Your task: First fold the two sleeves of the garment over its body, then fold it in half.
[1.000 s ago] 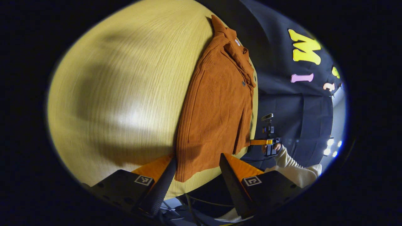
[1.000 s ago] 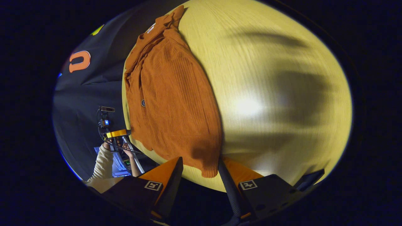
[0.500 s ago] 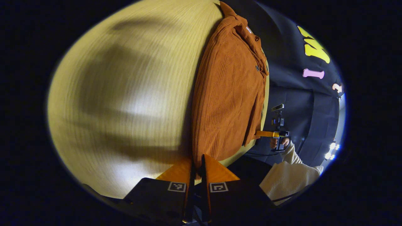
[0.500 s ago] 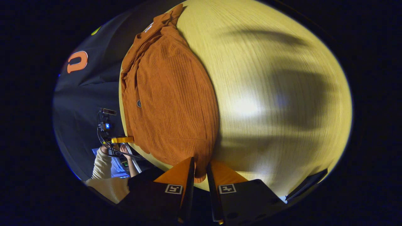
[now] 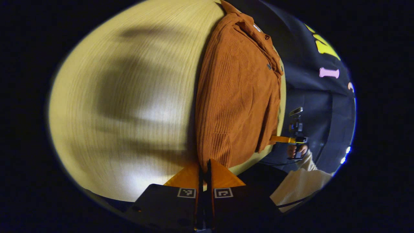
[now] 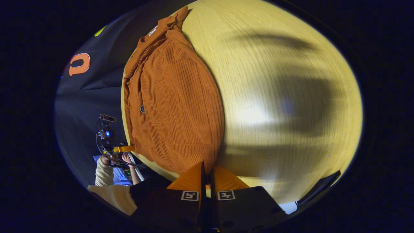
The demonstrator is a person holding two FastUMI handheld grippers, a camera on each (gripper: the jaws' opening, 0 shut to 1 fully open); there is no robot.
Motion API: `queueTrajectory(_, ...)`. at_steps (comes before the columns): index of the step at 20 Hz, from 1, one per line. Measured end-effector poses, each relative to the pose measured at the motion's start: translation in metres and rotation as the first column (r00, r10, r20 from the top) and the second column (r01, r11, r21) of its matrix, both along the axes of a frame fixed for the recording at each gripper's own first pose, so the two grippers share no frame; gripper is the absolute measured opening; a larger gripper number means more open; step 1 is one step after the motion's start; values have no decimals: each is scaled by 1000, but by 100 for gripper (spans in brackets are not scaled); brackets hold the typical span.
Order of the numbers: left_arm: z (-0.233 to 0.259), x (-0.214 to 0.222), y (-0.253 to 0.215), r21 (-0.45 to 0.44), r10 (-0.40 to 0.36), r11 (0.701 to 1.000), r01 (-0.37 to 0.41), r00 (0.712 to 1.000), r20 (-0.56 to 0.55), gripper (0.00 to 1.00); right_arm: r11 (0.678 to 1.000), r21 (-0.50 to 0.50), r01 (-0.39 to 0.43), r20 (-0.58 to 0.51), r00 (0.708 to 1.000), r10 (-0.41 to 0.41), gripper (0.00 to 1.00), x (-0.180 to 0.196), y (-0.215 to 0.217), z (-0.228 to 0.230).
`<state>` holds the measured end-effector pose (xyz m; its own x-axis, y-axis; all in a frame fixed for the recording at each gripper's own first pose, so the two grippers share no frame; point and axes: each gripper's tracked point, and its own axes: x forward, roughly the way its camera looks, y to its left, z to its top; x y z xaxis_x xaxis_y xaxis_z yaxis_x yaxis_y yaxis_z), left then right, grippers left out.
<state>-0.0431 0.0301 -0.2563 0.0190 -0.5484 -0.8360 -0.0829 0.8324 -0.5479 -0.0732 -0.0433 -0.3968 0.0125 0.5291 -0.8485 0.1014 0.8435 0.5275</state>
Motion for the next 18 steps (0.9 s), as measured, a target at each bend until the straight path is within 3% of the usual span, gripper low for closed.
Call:
queueTrajectory(4,35,26,-2,69,-29,997,18,988,153,4,996,88,16,58,998,-21,6,2,17,29)
queueTrajectory(7,50,43,0,248,-193,962,116,930,313,4,985,174,9,146,989,-35,6,8,33,70)
queueTrajectory(9,66,56,-6,305,-253,942,142,897,363,4,976,217,3,198,979,-47,6,18,42,97)
queueTrajectory(13,117,91,-28,254,-242,958,131,847,474,3,962,270,-27,301,952,-58,6,52,58,154)
queueTrajectory(18,166,182,-37,306,-303,944,125,693,654,4,947,316,-62,424,902,-83,6,128,74,224)
